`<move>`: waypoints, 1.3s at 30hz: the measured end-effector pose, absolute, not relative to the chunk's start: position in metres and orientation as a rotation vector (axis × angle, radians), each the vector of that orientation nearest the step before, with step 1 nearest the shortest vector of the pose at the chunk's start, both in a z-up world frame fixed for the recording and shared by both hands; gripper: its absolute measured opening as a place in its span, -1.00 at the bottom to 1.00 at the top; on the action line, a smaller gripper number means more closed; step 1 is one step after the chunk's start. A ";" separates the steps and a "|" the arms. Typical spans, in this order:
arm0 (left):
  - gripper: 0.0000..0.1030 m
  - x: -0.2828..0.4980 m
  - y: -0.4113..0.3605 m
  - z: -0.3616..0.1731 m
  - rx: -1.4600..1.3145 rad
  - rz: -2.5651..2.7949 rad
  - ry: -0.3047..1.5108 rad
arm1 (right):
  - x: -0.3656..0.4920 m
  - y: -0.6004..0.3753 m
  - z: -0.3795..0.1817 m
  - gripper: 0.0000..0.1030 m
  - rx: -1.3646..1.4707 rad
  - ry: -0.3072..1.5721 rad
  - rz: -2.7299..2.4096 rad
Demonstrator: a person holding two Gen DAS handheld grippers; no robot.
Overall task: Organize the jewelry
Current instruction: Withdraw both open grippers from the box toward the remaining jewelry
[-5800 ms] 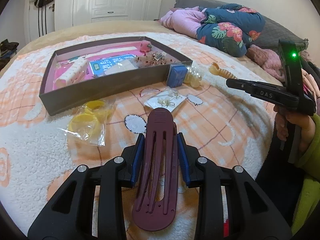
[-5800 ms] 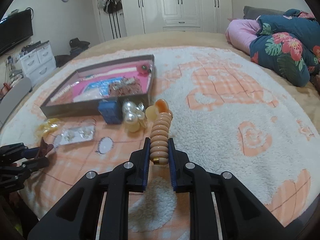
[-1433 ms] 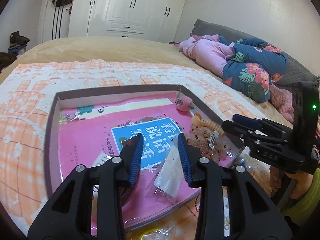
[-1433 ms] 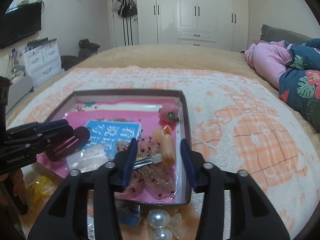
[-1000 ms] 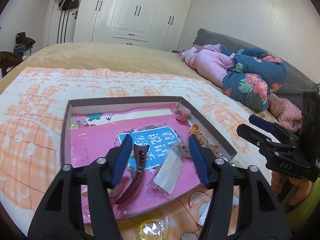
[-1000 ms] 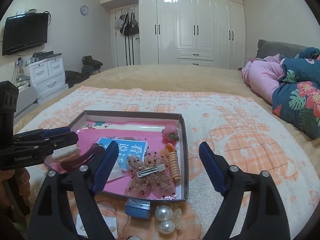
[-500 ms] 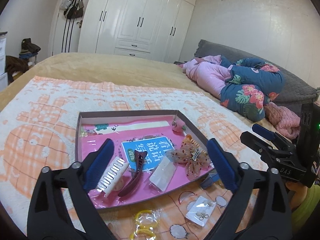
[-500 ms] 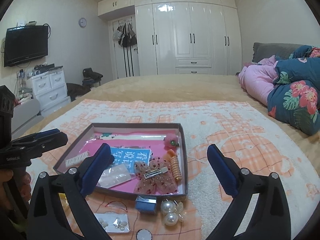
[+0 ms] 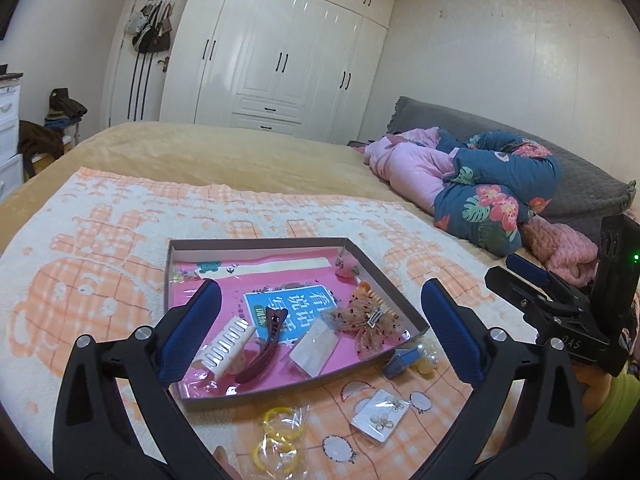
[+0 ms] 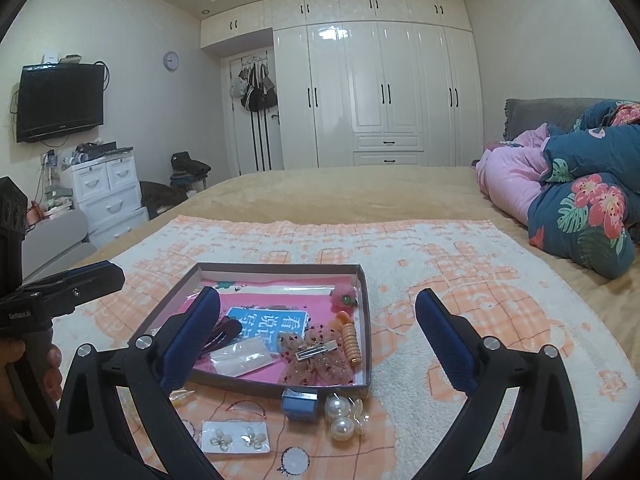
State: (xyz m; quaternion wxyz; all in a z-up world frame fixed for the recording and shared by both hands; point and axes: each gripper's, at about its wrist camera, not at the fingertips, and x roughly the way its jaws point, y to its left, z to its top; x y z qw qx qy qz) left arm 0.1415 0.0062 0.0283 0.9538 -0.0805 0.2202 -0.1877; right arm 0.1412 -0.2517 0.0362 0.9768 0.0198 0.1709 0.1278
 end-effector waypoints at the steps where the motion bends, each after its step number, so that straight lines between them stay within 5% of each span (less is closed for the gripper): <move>1: 0.78 0.139 0.007 0.029 -0.163 -0.380 0.445 | 0.139 -0.252 0.037 0.86 0.041 0.340 0.259; 39: 0.78 0.079 -0.007 0.019 -0.063 -0.365 0.483 | 0.072 -0.261 0.029 0.87 -0.047 0.346 0.320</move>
